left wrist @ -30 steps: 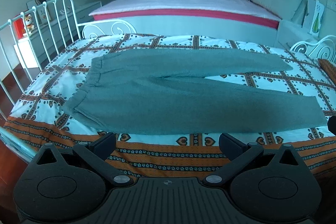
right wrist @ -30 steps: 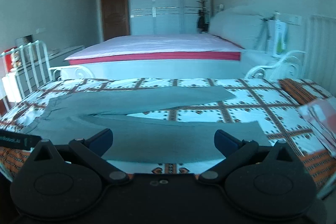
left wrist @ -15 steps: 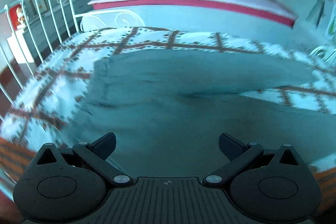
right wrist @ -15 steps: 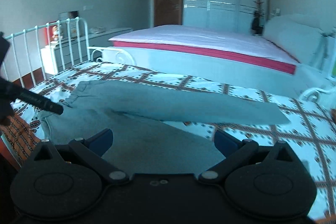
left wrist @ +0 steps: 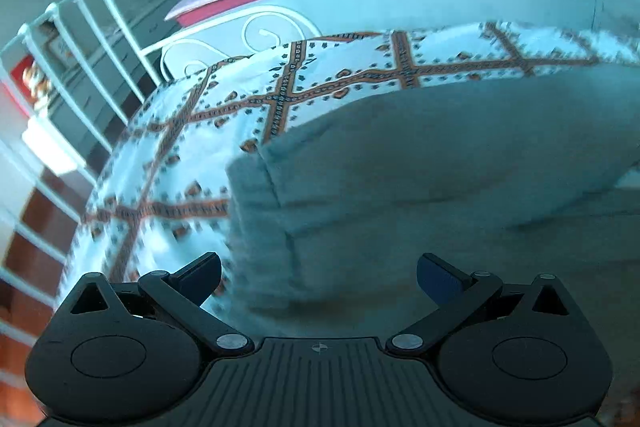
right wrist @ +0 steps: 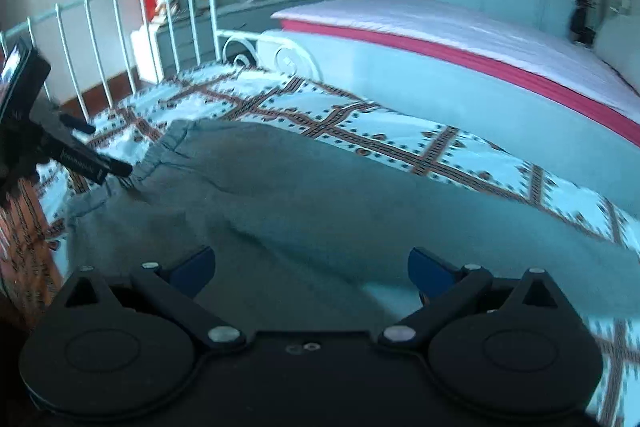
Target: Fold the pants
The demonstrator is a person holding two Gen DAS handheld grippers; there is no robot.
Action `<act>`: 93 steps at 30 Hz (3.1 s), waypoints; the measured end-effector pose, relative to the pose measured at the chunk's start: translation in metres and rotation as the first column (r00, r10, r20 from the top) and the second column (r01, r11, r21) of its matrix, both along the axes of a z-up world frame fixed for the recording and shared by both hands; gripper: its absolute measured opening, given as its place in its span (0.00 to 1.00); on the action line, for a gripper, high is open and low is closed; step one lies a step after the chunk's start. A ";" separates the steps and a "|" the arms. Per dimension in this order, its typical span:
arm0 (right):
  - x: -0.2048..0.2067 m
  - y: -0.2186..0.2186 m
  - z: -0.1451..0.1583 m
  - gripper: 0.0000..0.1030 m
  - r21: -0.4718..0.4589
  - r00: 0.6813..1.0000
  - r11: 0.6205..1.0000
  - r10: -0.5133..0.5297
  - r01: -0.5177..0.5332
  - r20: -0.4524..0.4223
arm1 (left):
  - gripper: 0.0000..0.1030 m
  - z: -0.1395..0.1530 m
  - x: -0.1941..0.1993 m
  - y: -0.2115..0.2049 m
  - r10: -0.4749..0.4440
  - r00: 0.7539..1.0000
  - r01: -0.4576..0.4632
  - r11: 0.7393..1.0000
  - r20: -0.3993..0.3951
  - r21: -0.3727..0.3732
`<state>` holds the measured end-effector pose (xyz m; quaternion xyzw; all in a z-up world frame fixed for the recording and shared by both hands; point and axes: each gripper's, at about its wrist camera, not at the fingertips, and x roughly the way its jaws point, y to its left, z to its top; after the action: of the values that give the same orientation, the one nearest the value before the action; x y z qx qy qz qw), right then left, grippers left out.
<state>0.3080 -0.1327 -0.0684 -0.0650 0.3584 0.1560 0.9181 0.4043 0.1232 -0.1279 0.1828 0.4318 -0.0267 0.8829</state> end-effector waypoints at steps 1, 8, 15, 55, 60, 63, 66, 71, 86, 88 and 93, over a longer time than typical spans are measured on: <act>0.017 0.003 -0.004 0.94 -0.011 0.999 1.000 0.028 -0.029 -0.014 | 1.00 -0.004 0.015 0.003 -0.020 1.000 0.020 0.999 0.001 0.026; 0.124 0.019 -0.038 0.94 -0.052 0.982 0.987 0.144 -0.151 -0.119 | 0.99 -0.028 0.112 0.028 -0.052 0.997 0.054 0.998 -0.054 0.037; 0.210 0.035 -0.066 0.91 -0.123 0.964 0.965 0.213 -0.234 -0.160 | 0.68 -0.066 0.177 0.043 -0.165 0.980 0.166 0.986 -0.116 0.004; 0.005 0.095 -0.031 0.00 -0.079 0.940 0.938 0.333 -0.338 -0.072 | 0.17 -0.009 -0.050 0.091 -0.303 0.952 0.304 0.953 0.042 0.002; -0.043 0.110 -0.075 0.00 -0.046 0.947 0.953 0.290 -0.298 -0.139 | 0.17 -0.052 -0.095 0.099 -0.240 0.971 0.239 0.971 -0.014 -0.022; -0.047 0.118 -0.103 0.05 -0.078 0.948 0.957 0.263 -0.280 -0.181 | 0.19 -0.063 -0.107 0.100 -0.178 0.984 0.177 0.982 -0.020 -0.066; -0.045 0.120 -0.113 0.12 -0.071 0.947 0.964 0.235 -0.255 -0.221 | 0.30 -0.056 -0.110 0.103 -0.114 0.992 0.107 0.985 -0.050 -0.135; -0.055 0.101 -0.090 0.76 0.053 0.968 0.988 0.152 -0.144 -0.199 | 0.80 -0.046 -0.120 0.136 0.074 0.986 -0.120 0.937 -0.151 -0.329; -0.039 0.031 -0.122 0.42 0.393 0.853 0.852 -0.111 0.346 -0.509 | 0.51 -0.089 -0.110 0.178 0.347 0.867 -0.498 0.621 -0.357 -0.605; -0.036 0.026 -0.128 0.41 0.432 0.829 0.805 -0.127 0.407 -0.545 | 0.40 -0.089 -0.105 0.173 0.344 0.876 -0.482 0.630 -0.338 -0.609; -0.031 0.019 -0.140 0.14 0.459 0.790 0.731 -0.176 0.504 -0.587 | 0.26 -0.083 -0.103 0.167 0.349 0.901 -0.433 0.682 -0.258 -0.589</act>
<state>0.2772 -0.1136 -0.2087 0.3386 0.5242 0.0938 0.7757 0.3012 0.2900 -0.2110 -0.2237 0.4804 0.0077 0.8480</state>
